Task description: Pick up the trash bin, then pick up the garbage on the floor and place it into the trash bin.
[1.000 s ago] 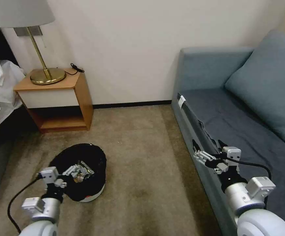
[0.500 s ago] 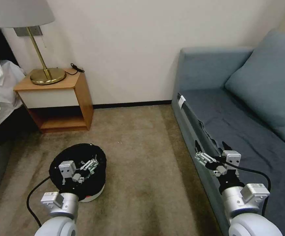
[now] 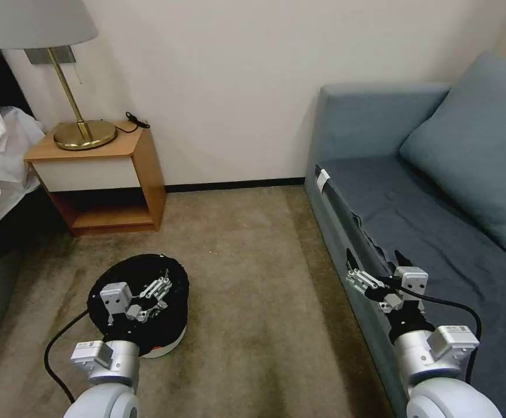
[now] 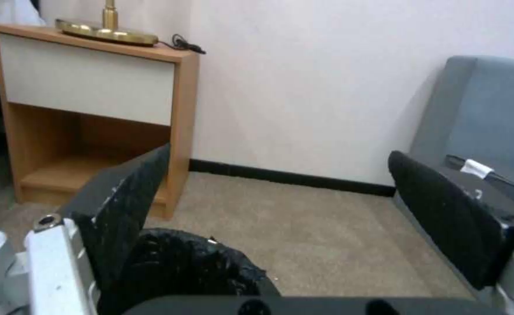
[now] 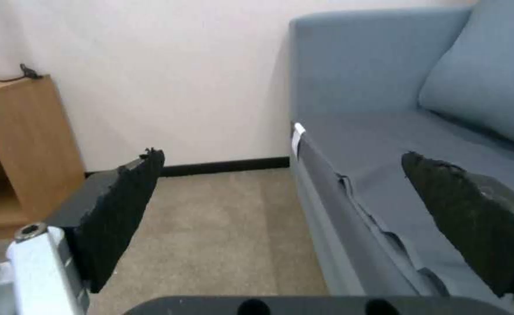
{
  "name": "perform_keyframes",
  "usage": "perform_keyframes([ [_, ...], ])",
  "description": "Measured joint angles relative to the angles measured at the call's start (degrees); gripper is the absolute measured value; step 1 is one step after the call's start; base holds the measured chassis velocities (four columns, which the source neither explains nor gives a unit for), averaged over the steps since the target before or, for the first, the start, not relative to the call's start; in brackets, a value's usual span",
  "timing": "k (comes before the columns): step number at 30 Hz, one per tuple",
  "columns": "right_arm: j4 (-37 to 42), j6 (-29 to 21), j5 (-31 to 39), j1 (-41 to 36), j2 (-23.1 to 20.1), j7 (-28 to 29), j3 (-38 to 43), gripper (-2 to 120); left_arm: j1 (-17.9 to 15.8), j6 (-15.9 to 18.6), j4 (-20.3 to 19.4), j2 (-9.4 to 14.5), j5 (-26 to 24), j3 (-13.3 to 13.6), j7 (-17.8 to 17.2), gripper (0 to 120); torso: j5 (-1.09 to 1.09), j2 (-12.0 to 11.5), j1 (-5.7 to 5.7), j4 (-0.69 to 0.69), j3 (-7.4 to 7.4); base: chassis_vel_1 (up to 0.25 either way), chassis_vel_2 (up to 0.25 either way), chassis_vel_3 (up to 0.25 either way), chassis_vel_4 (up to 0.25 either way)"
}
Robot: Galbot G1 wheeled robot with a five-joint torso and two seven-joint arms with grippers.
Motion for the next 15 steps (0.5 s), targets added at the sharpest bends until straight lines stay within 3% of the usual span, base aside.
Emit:
perform_keyframes([
  [15,-0.3,0.0,-0.4,0.0,-0.3,-0.6,0.2,100,0.1,-0.6,1.8,0.0,-0.3,-2.7,-0.4,100,0.0,0.0,0.0,0.0,0.0,0.0,0.0,0.0,0.0],
])
